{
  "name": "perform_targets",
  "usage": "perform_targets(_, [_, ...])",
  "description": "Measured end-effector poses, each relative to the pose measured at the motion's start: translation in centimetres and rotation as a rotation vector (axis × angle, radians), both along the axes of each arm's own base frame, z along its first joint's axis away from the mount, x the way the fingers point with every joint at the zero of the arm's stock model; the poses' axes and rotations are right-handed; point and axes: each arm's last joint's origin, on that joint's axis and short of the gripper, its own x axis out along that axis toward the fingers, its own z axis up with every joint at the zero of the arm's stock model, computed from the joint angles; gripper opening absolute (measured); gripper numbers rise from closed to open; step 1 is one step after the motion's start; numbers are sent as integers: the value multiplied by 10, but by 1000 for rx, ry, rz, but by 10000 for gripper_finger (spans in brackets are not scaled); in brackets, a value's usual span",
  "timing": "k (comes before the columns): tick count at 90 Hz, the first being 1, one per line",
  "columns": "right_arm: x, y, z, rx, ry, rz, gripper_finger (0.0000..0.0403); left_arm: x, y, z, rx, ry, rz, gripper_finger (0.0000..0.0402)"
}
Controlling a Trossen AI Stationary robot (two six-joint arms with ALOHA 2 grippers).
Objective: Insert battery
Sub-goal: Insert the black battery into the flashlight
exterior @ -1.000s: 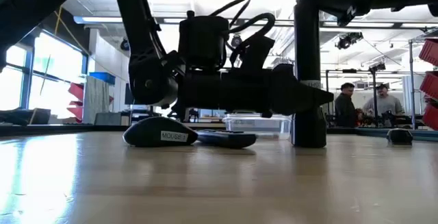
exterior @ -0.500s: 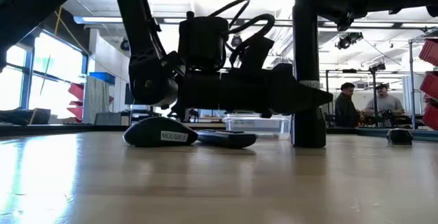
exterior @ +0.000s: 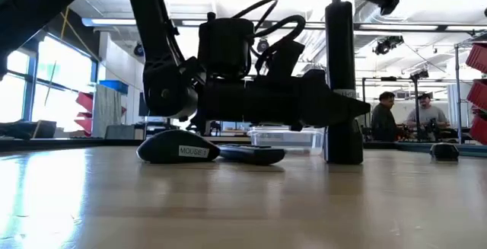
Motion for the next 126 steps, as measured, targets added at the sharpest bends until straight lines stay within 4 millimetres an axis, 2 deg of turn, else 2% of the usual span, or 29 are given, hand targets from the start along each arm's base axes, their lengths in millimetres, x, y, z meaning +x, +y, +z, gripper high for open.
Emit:
perform_targets(16, [-3, -2, 3, 32, -6, -20, 157, 0, 1, 0, -3, 0, 2, 152])
perform_targets(47, [-2, -15, -4, -41, 72, -195, 156, 0, 1, 0, -3, 0, 3, 152])
perform_targets(69, [1, -15, -8, -20, 103, -84, 156, 0, 1, 0, -3, 0, 3, 152])
perform_targets(93, [0, -15, -7, -25, 101, -88, 156, 0, 1, 0, -4, 0, 3, 152])
perform_targets(104, [-10, -13, 0, -22, 79, -96, 155, 0, 1, 0, -4, 0, 3, 152])
perform_targets(115, [-28, -7, 6, -5, 80, -51, 155, 0, 1, 0, -4, 0, 3, 152])
perform_targets(126, [-45, 0, 13, 68, 184, -28, 154, 0, 1, 0, -13, 1, 6, 152])
